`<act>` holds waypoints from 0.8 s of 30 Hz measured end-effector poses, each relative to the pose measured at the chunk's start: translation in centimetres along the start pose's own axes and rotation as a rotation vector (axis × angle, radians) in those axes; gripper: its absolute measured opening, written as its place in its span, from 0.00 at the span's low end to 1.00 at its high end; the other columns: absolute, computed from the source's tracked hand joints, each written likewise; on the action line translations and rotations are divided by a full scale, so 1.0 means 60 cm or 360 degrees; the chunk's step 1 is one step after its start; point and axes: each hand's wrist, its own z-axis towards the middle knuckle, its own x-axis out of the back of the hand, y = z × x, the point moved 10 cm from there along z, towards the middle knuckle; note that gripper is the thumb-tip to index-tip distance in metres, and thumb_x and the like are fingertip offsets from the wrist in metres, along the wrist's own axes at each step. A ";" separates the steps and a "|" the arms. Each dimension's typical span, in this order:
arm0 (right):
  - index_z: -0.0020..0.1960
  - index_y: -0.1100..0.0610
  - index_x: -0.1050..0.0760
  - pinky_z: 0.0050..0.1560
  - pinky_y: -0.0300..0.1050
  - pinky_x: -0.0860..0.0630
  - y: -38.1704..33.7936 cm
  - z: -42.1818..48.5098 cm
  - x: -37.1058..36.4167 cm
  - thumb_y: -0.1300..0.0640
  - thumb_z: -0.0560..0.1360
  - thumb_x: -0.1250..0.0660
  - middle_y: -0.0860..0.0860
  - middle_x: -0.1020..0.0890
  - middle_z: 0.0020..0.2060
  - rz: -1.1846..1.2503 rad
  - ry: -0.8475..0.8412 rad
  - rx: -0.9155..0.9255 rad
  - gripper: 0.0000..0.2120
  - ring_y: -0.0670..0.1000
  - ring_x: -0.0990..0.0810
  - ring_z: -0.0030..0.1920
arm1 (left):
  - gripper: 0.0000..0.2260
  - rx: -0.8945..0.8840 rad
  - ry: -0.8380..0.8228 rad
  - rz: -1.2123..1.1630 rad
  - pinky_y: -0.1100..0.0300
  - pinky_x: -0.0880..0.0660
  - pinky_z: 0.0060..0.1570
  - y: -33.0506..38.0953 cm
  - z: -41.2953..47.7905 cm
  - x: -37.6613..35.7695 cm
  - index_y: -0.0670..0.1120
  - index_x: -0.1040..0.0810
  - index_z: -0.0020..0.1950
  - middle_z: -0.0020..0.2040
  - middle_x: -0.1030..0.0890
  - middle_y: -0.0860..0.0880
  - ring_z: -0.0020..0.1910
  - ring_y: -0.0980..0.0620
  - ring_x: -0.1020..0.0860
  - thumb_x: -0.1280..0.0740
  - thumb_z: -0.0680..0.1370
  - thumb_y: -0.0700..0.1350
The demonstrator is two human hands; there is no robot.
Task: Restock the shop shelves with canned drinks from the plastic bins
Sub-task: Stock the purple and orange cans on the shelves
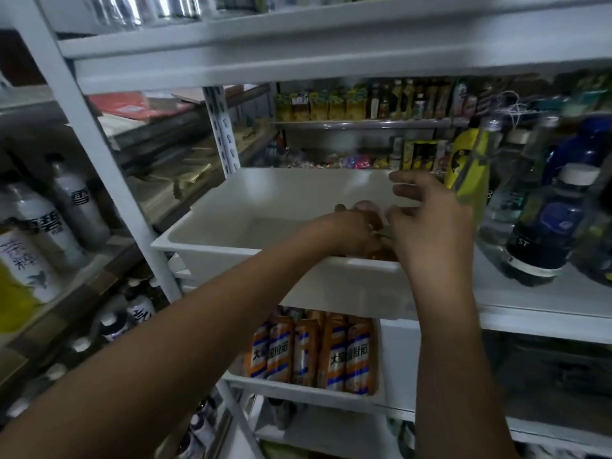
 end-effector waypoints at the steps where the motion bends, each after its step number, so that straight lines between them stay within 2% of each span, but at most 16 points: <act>1: 0.65 0.44 0.24 0.58 0.54 0.20 -0.001 0.000 0.000 0.64 0.77 0.33 0.45 0.18 0.60 -0.0002 -0.0005 0.0002 0.22 0.49 0.20 0.57 | 0.27 -0.0025 0.0001 -0.0044 0.50 0.35 0.67 0.007 -0.005 0.003 0.50 0.35 0.78 0.71 0.32 0.45 0.70 0.40 0.33 0.37 0.81 0.59; 4: 0.65 0.44 0.23 0.58 0.54 0.20 -0.003 0.000 0.000 0.63 0.77 0.32 0.44 0.18 0.59 -0.0003 -0.0005 0.0007 0.21 0.51 0.20 0.58 | 0.20 -0.0142 -0.0030 -0.0230 0.60 0.32 0.55 0.033 -0.020 0.005 0.44 0.29 0.73 0.64 0.26 0.42 0.62 0.43 0.27 0.36 0.83 0.50; 5: 0.64 0.43 0.23 0.58 0.54 0.20 -0.002 0.000 -0.001 0.63 0.77 0.32 0.44 0.18 0.58 -0.0005 -0.0007 0.0000 0.20 0.51 0.20 0.57 | 0.19 -0.0181 -0.0076 -0.0257 0.60 0.32 0.57 0.040 -0.025 0.002 0.43 0.28 0.73 0.66 0.26 0.41 0.63 0.43 0.27 0.36 0.83 0.49; 8: 0.63 0.42 0.23 0.56 0.52 0.20 0.001 0.004 -0.004 0.62 0.77 0.32 0.43 0.17 0.58 -0.0039 -0.0011 -0.0002 0.20 0.51 0.19 0.55 | 0.21 -0.0183 -0.0141 -0.0266 0.50 0.33 0.71 0.041 -0.031 -0.003 0.43 0.29 0.74 0.73 0.30 0.41 0.70 0.43 0.30 0.36 0.83 0.49; 12: 0.63 0.43 0.23 0.55 0.49 0.20 0.003 0.005 -0.003 0.62 0.77 0.32 0.43 0.17 0.58 -0.0069 0.0002 0.0010 0.20 0.48 0.19 0.51 | 0.19 -0.0123 -0.0108 -0.0400 0.48 0.30 0.70 0.034 -0.038 0.004 0.44 0.27 0.71 0.70 0.25 0.43 0.67 0.44 0.27 0.33 0.81 0.46; 14: 0.63 0.43 0.23 0.55 0.48 0.20 0.004 0.004 -0.004 0.62 0.77 0.32 0.43 0.17 0.58 -0.0087 0.0002 0.0019 0.19 0.48 0.18 0.52 | 0.15 -0.0074 -0.0097 -0.0507 0.50 0.25 0.63 0.034 -0.046 0.009 0.44 0.24 0.67 0.62 0.21 0.43 0.61 0.44 0.23 0.32 0.81 0.45; 15: 0.63 0.43 0.23 0.55 0.47 0.20 0.004 0.005 -0.004 0.62 0.77 0.32 0.44 0.17 0.58 -0.0099 0.0001 0.0025 0.19 0.49 0.18 0.53 | 0.14 -0.0053 -0.0097 -0.0543 0.54 0.23 0.55 0.036 -0.050 0.012 0.44 0.24 0.66 0.58 0.21 0.44 0.58 0.44 0.22 0.33 0.81 0.45; 17: 0.64 0.45 0.23 0.56 0.46 0.21 0.002 0.005 -0.004 0.62 0.77 0.32 0.45 0.17 0.58 -0.0124 -0.0007 0.0033 0.19 0.51 0.18 0.54 | 0.12 0.0010 -0.0089 -0.0604 0.60 0.24 0.42 0.033 -0.054 0.017 0.46 0.25 0.63 0.54 0.22 0.46 0.52 0.47 0.22 0.33 0.80 0.46; 19: 0.65 0.46 0.23 0.58 0.46 0.22 0.000 0.004 -0.003 0.62 0.77 0.32 0.45 0.17 0.59 -0.0127 -0.0013 0.0031 0.19 0.51 0.18 0.56 | 0.08 0.0070 -0.0046 -0.0702 0.65 0.26 0.33 0.025 -0.055 0.023 0.49 0.26 0.56 0.50 0.23 0.50 0.46 0.53 0.23 0.31 0.79 0.45; 21: 0.65 0.46 0.23 0.57 0.45 0.22 -0.001 0.004 -0.004 0.61 0.78 0.32 0.45 0.17 0.59 -0.0127 -0.0020 0.0031 0.19 0.50 0.18 0.55 | 0.08 0.0118 0.0001 -0.0868 0.69 0.27 0.26 0.014 -0.057 0.027 0.50 0.26 0.54 0.47 0.25 0.52 0.42 0.57 0.25 0.30 0.78 0.43; 22: 0.65 0.46 0.23 0.56 0.43 0.23 -0.001 0.004 -0.004 0.61 0.78 0.32 0.45 0.17 0.60 -0.0134 -0.0023 0.0033 0.19 0.50 0.18 0.55 | 0.10 0.0147 0.0016 -0.0970 0.69 0.27 0.25 0.008 -0.059 0.028 0.50 0.26 0.55 0.46 0.25 0.53 0.42 0.57 0.25 0.30 0.77 0.41; 24: 0.65 0.46 0.23 0.54 0.40 0.26 0.000 0.005 -0.004 0.62 0.77 0.33 0.45 0.18 0.60 -0.0146 -0.0029 0.0034 0.19 0.49 0.18 0.55 | 0.15 0.0188 0.0031 -0.1142 0.64 0.26 0.30 -0.001 -0.063 0.029 0.53 0.25 0.59 0.48 0.24 0.52 0.44 0.55 0.25 0.28 0.75 0.41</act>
